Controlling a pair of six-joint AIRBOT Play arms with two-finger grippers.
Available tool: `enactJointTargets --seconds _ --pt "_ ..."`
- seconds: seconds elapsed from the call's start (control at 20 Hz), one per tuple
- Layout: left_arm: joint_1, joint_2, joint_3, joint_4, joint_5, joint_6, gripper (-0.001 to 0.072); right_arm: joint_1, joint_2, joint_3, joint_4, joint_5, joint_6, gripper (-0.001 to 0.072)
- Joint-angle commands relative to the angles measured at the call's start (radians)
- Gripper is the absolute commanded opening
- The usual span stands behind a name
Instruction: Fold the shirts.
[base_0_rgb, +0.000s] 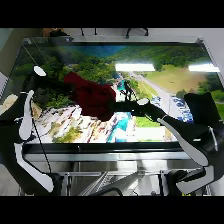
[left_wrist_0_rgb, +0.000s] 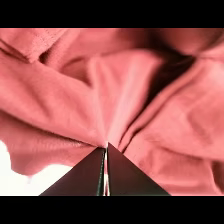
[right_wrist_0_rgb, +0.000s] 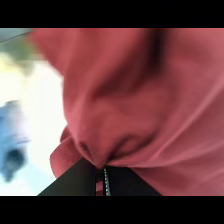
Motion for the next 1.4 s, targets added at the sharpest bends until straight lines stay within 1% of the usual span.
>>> enactJointTargets --seconds 0.0,0.15,0.3,0.35,0.45,0.6,0.7,0.85,0.95,1.05,1.15,1.2,1.25,1.3,1.35 --pt "0.005 0.192 0.002 0.003 -0.015 0.025 0.0011 -0.056 0.174 0.053 0.017 0.16 -0.064 0.0018" --pt "0.004 0.439 0.001 0.002 -0.012 0.023 0.0011 -0.177 0.43 0.074 0.017 0.167 -0.107 0.0018" --pt "0.003 0.718 0.001 -0.001 0.074 0.002 0.0011 -0.314 0.671 0.074 0.016 0.117 -0.117 0.0019" --pt "-0.008 0.799 0.001 -0.001 0.096 -0.003 0.0011 -0.35 0.734 0.074 0.016 0.12 -0.117 0.0019" --pt "-0.055 0.939 0.001 0.0 0.128 -0.004 0.0011 -0.378 0.811 0.074 -0.008 0.142 -0.113 0.0019" --pt "-0.153 1.043 0.0 0.008 0.119 -0.023 0.0011 -0.378 0.804 0.073 -0.014 0.23 -0.053 0.0019" --pt "-0.196 1.042 0.0 0.011 0.074 -0.043 0.0011 -0.378 0.763 0.073 -0.019 0.286 -0.026 0.0019" --pt "-0.249 0.942 -0.006 0.011 -0.047 -0.065 0.0011 -0.378 0.673 0.055 -0.022 0.38 -0.003 0.0019" --pt "-0.274 0.86 -0.069 0.011 -0.055 -0.065 0.0011 -0.378 0.609 0.011 -0.022 0.403 0.016 0.0019" --pt "-0.274 0.777 -0.167 0.012 -0.052 -0.063 0.0011 -0.379 0.546 -0.055 -0.034 0.391 0.018 0.0019" --pt "-0.253 0.692 -0.273 0.012 -0.032 -0.041 0.0011 -0.379 0.477 -0.114 -0.088 0.325 0.018 0.0019" --pt "-0.235 0.652 -0.323 0.012 -0.009 -0.037 0.0011 -0.379 0.434 -0.134 -0.108 0.28 0.006 0.0019" --pt "-0.211 0.607 -0.369 0.011 0.018 -0.028 0.0011 -0.379 0.388 -0.142 -0.116 0.246 -0.037 0.0027" --pt "-0.188 0.567 -0.408 0.011 0.047 -0.021 0.0011 -0.379 0.334 -0.142 -0.108 0.228 -0.092 0.0111" --pt "-0.162 0.522 -0.436 0.011 0.072 -0.015 0.0011 -0.38 0.294 -0.14 -0.099 0.204 -0.129 0.0361"
